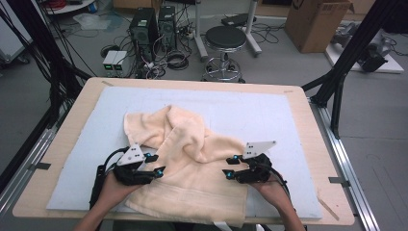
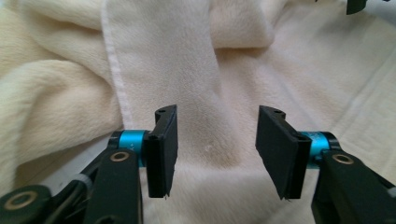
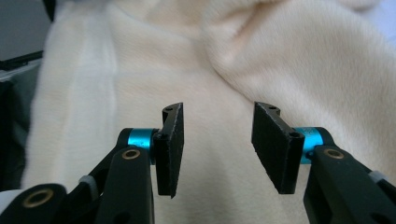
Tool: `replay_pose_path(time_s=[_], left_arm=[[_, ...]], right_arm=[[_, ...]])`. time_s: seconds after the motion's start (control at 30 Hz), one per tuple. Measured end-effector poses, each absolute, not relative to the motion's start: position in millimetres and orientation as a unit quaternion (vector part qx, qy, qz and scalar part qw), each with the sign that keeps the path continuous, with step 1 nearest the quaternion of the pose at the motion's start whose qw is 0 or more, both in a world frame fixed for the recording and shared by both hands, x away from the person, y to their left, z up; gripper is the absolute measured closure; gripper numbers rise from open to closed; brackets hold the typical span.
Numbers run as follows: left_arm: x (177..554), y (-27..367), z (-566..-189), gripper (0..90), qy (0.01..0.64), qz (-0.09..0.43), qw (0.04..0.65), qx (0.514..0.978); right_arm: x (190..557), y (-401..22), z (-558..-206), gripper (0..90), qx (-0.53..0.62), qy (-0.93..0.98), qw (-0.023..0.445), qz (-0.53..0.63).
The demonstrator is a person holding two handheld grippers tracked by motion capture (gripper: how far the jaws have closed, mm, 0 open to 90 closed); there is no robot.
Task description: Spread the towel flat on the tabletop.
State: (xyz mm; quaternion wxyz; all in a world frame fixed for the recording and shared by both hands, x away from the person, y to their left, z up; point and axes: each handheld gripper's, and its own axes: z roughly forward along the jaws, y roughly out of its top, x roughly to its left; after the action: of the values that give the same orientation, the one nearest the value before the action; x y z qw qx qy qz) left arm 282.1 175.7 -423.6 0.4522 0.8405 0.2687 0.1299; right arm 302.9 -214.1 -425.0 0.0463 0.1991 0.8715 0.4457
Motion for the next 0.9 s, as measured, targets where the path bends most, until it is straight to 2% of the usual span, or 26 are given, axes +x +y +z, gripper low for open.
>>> replay_pose_path(time_s=[0.2,0.33,0.5,0.57,0.7,0.9], left_arm=[[289.5,166.9,-436.5,47.6,0.252,0.097,0.416,0.868],[285.0,161.6,-441.6,53.7,0.244,0.108,0.402,0.876],[277.9,160.6,-443.8,78.0,0.248,0.124,0.41,0.869],[275.9,159.5,-442.9,82.7,0.249,0.134,0.406,0.869],[266.0,163.8,-439.3,84.6,0.258,0.136,0.403,0.868],[234.1,182.1,-437.7,84.7,0.266,0.118,0.42,0.86]], right_arm=[[307.6,-205.6,-441.8,54.1,0.203,0.894,0.031,0.398],[305.5,-202.6,-442.7,63.3,0.202,0.895,0.056,0.393],[306.8,-203.8,-443.7,79.0,0.204,0.892,0.05,0.4],[307.3,-204.1,-444.4,83.6,0.2,0.891,0.04,0.406],[304.4,-206.0,-443.8,85.5,0.2,0.89,0.023,0.41],[280.2,-202.6,-436.4,85.5,0.168,0.89,0.013,0.423]])
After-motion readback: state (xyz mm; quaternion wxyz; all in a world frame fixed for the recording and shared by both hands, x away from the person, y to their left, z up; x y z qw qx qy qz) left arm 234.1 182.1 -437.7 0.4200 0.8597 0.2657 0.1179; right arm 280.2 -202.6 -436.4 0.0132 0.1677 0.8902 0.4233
